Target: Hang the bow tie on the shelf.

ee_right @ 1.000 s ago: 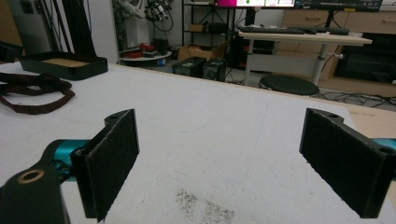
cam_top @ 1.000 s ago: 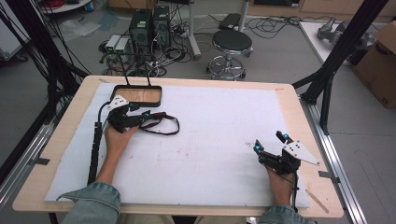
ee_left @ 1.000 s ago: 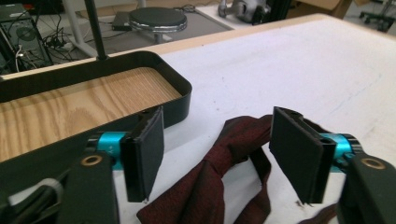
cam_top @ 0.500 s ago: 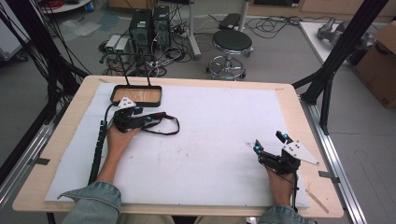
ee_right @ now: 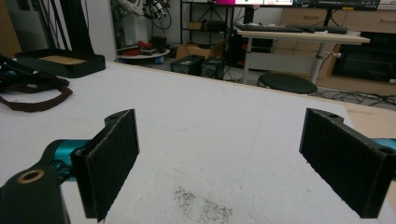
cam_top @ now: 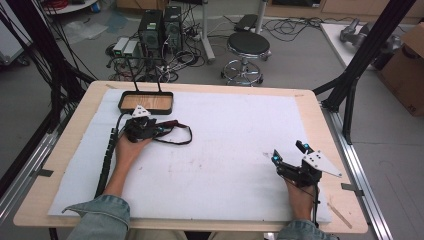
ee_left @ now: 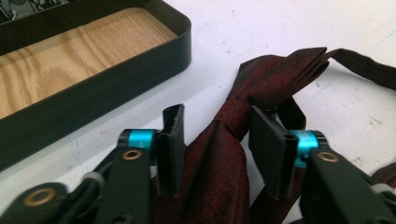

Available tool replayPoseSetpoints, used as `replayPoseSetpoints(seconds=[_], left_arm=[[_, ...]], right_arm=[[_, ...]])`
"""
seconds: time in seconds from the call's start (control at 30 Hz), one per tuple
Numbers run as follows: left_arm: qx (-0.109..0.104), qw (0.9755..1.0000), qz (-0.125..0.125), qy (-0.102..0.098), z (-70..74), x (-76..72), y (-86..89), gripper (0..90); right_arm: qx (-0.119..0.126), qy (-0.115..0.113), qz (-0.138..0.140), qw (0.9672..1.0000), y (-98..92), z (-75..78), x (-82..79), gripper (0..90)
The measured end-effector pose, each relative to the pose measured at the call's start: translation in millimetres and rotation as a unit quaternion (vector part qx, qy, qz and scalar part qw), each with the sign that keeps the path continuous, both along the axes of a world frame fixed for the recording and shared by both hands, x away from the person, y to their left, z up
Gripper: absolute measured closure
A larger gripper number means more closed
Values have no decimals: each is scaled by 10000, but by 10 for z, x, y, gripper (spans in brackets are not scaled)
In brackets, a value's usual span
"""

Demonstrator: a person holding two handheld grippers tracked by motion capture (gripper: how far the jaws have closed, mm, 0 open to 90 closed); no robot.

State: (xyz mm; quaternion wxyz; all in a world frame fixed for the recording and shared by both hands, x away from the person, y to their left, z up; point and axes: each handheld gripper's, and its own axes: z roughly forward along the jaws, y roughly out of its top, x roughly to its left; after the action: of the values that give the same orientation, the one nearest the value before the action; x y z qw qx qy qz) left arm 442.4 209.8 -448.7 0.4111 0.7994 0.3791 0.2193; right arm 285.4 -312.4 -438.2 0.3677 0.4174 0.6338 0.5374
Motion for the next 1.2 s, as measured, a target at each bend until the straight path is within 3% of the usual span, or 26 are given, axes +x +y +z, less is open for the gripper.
replayPoseSetpoints(seconds=[0.23, 0.43, 0.7, 0.87, 1.07, 1.2], left_arm=[[23, 10000, -37, 16, -2, -6, -6, 680], [16, 9999, -117, 15, -3, -16, -7, 716], [-192, 9997, -158, -28, 29, -37, 40, 748], [-272, 9993, -153, -198, 112, -71, 69, 753], [-328, 9978, -55, -580, 261, -140, 55, 756], [-512, 9963, 7, -695, 349, -164, 50, 756]], right_arm=[[-7, -1, -1, 10000, -1, -1, 1, 109], [-9, 0, 2, 10000, -2, -1, 2, 109], [-7, 2, 3, 10000, -3, -1, 1, 109], [9, 1, 23, 10000, -4, -2, 2, 109], [12, 15, 11, 10000, -5, -3, 3, 109], [26, 11, -1, 10000, -5, -2, 4, 109]])
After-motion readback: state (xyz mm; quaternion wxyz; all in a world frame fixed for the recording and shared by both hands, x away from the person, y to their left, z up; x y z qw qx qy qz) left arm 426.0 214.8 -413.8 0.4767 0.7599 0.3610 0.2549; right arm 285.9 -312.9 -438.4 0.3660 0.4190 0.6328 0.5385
